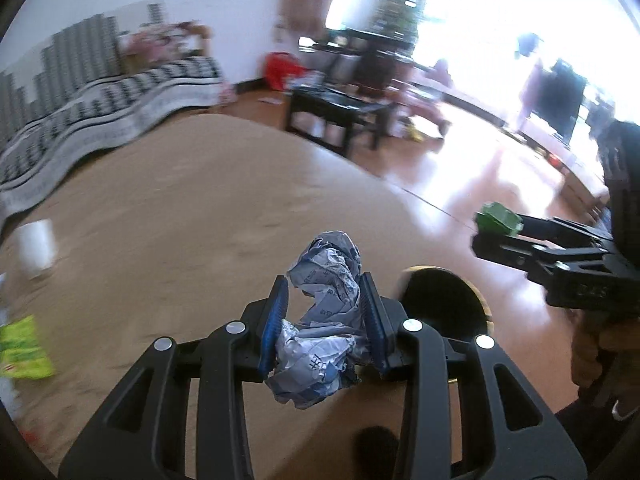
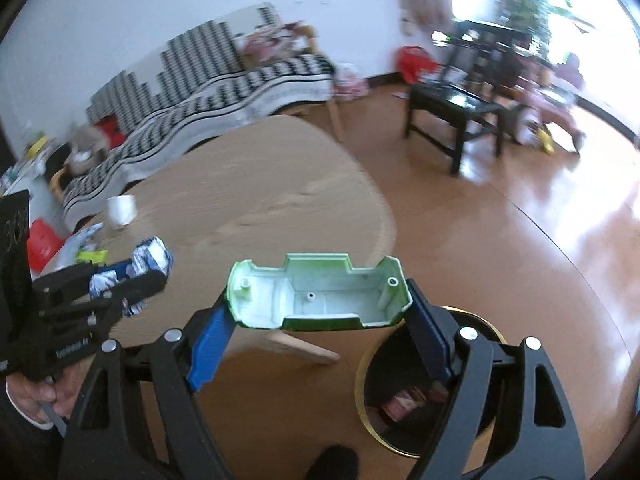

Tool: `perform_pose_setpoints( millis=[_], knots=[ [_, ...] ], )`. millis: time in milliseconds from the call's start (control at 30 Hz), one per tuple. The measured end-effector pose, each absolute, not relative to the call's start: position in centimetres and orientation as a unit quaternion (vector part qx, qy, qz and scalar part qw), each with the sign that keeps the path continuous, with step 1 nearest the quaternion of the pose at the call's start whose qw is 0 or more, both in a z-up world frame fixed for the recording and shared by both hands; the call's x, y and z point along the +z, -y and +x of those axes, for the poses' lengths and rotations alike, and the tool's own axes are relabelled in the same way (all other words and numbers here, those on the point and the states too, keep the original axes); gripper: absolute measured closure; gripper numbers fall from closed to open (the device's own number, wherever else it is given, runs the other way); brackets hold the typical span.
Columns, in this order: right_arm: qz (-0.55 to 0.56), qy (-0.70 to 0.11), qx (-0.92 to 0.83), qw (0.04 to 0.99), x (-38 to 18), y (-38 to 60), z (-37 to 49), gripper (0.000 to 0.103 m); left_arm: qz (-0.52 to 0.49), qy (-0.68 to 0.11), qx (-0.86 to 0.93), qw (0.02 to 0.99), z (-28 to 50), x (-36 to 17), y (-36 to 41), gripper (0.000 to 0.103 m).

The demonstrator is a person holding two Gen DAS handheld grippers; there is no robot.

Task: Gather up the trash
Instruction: 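Carry the foil and green tray to the bin and open both tools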

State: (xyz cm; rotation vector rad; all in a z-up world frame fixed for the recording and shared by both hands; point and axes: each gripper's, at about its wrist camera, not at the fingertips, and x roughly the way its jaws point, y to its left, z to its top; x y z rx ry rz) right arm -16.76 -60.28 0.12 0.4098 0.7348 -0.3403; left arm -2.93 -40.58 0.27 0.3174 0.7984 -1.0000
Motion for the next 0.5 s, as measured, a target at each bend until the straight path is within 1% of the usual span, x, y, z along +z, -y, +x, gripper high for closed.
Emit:
perform_pose_setpoints(
  millis=[67, 267, 367, 500],
  knots=[
    [0.208, -0.362, -0.183, 0.89, -0.9, 62.1, -18.4, 0.025, 0.155, -0.385, -0.499, 0.76, -4.7, -1.3, 43.6, 0.067],
    [0.259, -0.392, -0.232, 0.851, -5.2, 67.3, -22.7, 0.025, 0.188, -0.409, -0.545, 0.707, -8.7, -5.6, 49.5, 0.067],
    [0.276, -0.401, -0.245, 0.838, -6.6, 68.8, -24.1, 0.025, 0.203, -0.415, -0.553, 0.693, -9.6, -7.2, 51.1, 0.067],
    [0.284, -0.403, -0.249, 0.834, -7.0, 69.2, -24.8, 0.025, 0.214, -0.423, -0.556, 0.682, -9.8, -8.5, 52.6, 0.067]
  ],
)
